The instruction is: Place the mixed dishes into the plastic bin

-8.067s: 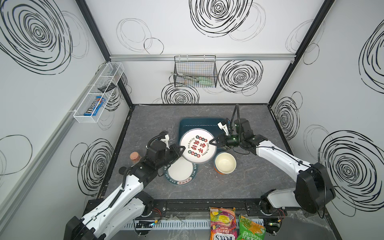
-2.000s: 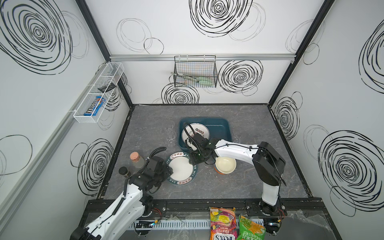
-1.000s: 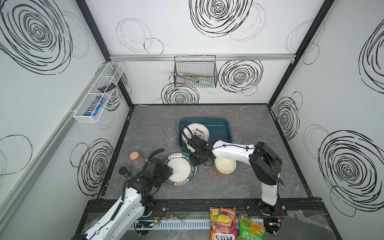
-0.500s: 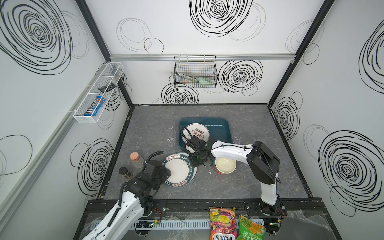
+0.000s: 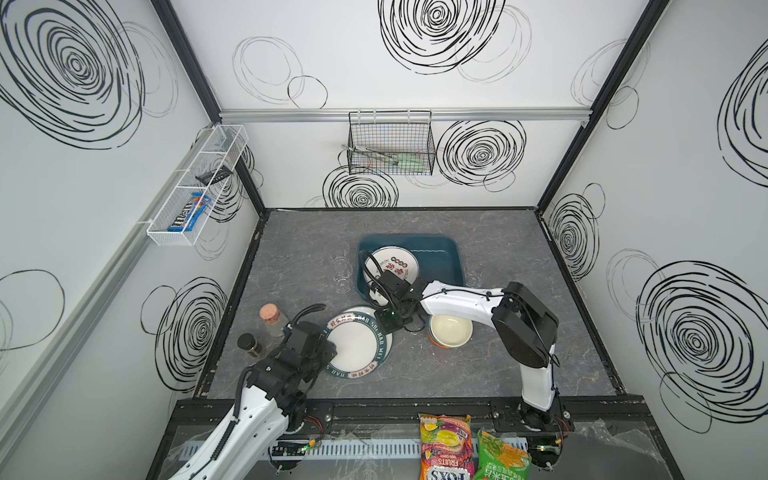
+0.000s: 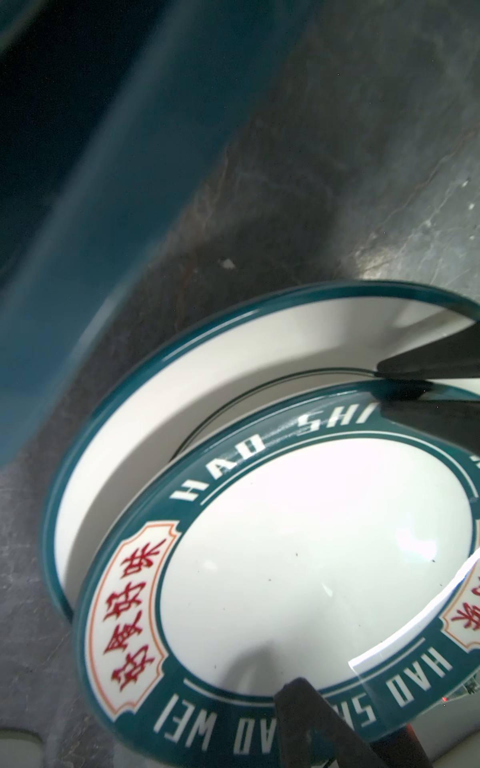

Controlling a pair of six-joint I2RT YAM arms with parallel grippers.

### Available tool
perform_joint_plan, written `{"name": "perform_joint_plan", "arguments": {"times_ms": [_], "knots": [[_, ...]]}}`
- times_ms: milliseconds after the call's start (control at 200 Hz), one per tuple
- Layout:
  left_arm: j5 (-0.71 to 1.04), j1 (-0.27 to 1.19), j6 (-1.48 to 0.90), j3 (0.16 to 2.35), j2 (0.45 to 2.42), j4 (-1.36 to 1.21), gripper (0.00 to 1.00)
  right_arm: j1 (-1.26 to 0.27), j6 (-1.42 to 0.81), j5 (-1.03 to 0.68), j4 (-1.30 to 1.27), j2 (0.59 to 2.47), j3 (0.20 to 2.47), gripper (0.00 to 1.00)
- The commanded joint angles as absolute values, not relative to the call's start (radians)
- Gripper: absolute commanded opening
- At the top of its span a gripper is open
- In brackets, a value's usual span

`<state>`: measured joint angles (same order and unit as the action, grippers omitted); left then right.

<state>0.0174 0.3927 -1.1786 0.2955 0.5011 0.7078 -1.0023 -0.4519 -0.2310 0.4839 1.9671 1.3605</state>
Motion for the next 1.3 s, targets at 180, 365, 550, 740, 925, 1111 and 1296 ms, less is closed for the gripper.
{"name": "perform_joint_plan", "arguments": {"times_ms": [180,365,550,740,925,1111,1296], "knots": [[-0.003,0.399,-1.187,0.352,0.480,0.718,0.38,-1.015,-0.445,-0.232,0.499,1.991,1.377,0.12],[-0.007,0.400,-1.181,0.366,0.480,0.724,0.26,-1.014,-0.445,-0.228,0.502,1.989,1.380,0.12],[-0.015,0.400,-1.169,0.394,0.480,0.721,0.16,-1.013,-0.446,-0.224,0.503,1.978,1.384,0.14],[-0.010,0.400,-1.161,0.415,0.458,0.698,0.10,-1.007,-0.452,-0.222,0.502,1.942,1.385,0.22],[-0.003,0.400,-1.146,0.440,0.438,0.674,0.05,-0.989,-0.454,-0.219,0.500,1.889,1.376,0.30],[0.000,0.397,-1.131,0.475,0.418,0.640,0.04,-0.960,-0.459,-0.231,0.486,1.810,1.351,0.34],[0.031,0.397,-1.102,0.501,0.434,0.593,0.00,-0.913,-0.472,-0.272,0.465,1.713,1.305,0.40]]}}
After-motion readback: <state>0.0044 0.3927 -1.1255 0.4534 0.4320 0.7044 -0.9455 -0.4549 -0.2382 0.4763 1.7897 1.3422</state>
